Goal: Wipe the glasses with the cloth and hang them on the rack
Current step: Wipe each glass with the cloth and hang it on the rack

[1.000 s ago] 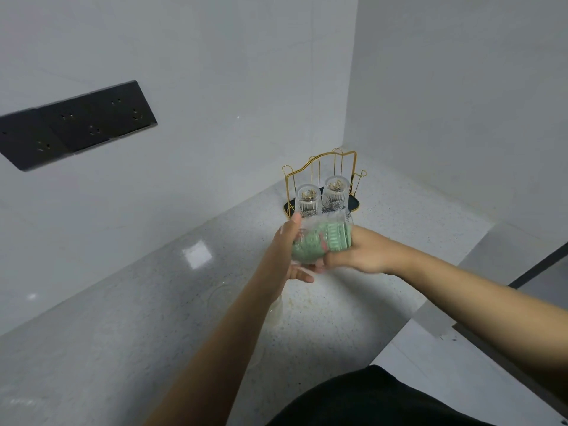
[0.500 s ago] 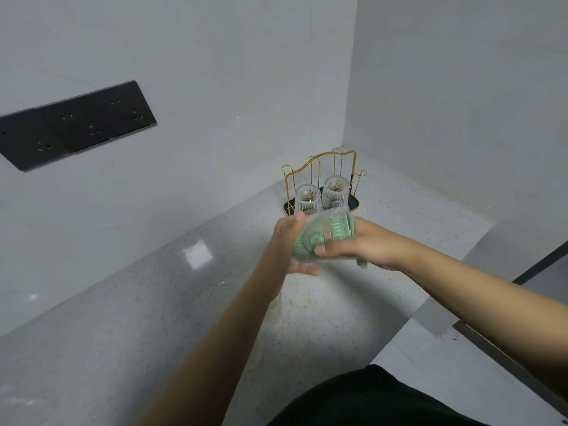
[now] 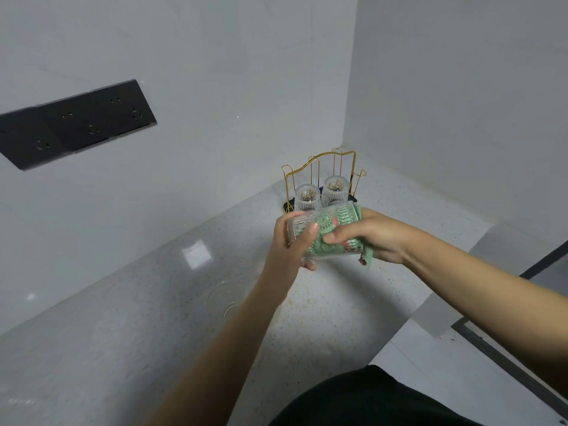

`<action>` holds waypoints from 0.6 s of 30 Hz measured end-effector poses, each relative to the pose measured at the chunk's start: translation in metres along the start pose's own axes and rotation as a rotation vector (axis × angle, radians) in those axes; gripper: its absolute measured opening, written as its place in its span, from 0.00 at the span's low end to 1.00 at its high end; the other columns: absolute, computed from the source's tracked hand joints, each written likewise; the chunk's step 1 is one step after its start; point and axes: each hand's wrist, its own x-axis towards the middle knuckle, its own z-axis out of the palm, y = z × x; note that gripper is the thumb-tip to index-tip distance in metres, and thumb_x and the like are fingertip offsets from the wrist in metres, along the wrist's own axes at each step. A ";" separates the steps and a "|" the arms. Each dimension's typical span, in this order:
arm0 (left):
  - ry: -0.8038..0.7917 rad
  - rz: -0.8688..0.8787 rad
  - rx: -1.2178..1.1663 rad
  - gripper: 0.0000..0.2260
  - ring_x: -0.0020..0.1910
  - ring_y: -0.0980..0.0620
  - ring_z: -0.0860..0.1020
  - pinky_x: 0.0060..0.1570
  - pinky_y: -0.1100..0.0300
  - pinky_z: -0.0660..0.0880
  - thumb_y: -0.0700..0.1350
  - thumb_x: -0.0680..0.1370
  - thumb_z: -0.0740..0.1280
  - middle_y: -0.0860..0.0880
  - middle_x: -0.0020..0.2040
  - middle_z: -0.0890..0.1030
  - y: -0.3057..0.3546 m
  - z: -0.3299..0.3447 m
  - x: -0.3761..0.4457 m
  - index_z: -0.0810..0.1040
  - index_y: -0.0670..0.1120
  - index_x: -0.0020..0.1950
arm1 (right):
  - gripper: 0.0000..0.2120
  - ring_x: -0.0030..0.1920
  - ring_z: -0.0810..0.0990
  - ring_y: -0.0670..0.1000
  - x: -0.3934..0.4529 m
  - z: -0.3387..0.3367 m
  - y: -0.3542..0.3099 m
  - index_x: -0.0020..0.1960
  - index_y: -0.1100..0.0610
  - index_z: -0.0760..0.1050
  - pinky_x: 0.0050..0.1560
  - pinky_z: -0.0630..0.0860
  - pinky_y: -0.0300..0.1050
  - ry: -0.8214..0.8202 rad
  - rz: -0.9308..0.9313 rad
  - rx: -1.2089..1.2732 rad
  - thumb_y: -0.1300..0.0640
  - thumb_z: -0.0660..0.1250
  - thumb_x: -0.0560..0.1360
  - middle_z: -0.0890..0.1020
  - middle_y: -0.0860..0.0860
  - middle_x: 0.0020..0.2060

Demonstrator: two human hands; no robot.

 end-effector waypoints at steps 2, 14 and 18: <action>-0.009 0.002 -0.072 0.21 0.36 0.54 0.80 0.27 0.61 0.74 0.59 0.73 0.65 0.45 0.49 0.81 0.000 0.001 0.002 0.73 0.47 0.60 | 0.17 0.52 0.81 0.57 -0.004 0.007 0.000 0.58 0.68 0.74 0.56 0.77 0.47 -0.054 0.003 0.033 0.67 0.67 0.70 0.81 0.64 0.52; -0.043 -0.034 -0.041 0.18 0.44 0.52 0.82 0.34 0.59 0.77 0.57 0.74 0.64 0.47 0.54 0.80 0.000 0.002 0.000 0.71 0.52 0.61 | 0.16 0.52 0.82 0.57 -0.005 -0.001 -0.008 0.56 0.66 0.76 0.56 0.78 0.50 0.004 0.051 0.019 0.67 0.69 0.69 0.82 0.62 0.51; -0.167 -0.257 -0.206 0.23 0.37 0.50 0.78 0.30 0.60 0.70 0.61 0.79 0.58 0.44 0.43 0.82 0.016 -0.002 0.004 0.79 0.43 0.56 | 0.11 0.45 0.81 0.40 -0.018 0.016 -0.002 0.55 0.65 0.76 0.47 0.75 0.32 -0.033 -0.113 -0.537 0.65 0.68 0.73 0.82 0.51 0.45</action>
